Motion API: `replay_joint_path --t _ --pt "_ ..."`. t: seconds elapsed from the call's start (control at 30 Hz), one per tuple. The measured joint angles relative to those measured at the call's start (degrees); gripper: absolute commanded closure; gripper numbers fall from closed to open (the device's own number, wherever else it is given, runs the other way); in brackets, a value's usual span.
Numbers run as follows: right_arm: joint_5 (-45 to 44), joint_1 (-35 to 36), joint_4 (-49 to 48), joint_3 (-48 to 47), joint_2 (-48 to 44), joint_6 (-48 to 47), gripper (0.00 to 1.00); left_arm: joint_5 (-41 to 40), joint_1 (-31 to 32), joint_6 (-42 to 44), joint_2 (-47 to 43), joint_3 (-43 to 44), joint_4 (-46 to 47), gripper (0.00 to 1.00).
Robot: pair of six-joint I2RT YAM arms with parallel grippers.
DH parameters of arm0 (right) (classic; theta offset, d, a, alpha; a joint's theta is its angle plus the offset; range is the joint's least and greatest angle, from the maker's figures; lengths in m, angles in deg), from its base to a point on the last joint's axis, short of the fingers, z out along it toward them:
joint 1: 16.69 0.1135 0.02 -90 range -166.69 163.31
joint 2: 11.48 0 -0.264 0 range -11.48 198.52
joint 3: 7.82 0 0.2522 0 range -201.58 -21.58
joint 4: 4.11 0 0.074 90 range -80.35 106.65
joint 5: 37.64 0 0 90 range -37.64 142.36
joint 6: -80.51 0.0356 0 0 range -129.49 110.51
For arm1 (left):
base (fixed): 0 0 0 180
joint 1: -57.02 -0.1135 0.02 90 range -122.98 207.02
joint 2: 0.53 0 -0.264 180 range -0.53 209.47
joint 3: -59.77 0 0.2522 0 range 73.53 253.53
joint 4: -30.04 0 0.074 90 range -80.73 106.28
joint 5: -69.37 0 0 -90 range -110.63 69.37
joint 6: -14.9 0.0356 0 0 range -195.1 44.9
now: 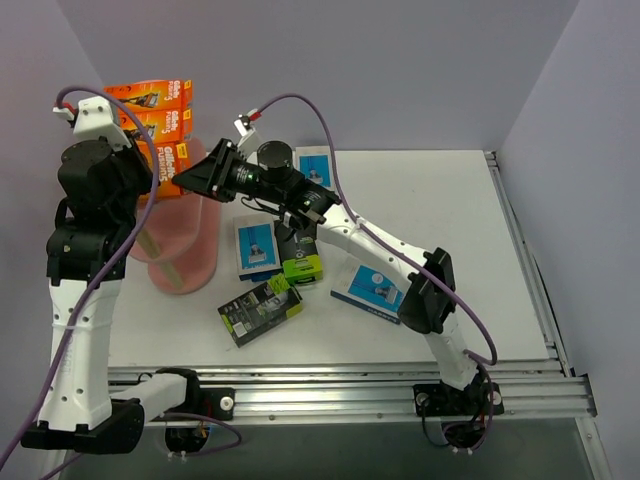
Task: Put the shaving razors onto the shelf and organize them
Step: Place the shaving razor onto shelf
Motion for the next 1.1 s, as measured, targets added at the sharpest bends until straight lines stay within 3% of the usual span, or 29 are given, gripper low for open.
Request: replay_joint_path --t 0.6,0.77,0.93,1.1 --pt "0.09 -0.83 1.44 -0.66 2.32 2.8 1.0 5.22 -5.49 -2.1 3.34 -1.88 0.85 0.69" --pt "0.33 -1.2 0.98 -0.66 2.62 4.13 0.95 6.21 -6.14 -2.34 3.87 -1.88 1.18 0.69" --pt "0.72 -1.27 -0.55 -0.72 3.43 5.55 0.8 6.84 -6.78 -2.93 4.11 -2.58 2.19 0.69" --pt "1.62 -1.53 -3.26 -0.87 3.67 6.75 0.56 7.06 -6.91 -3.13 4.33 -3.76 2.71 0.69"
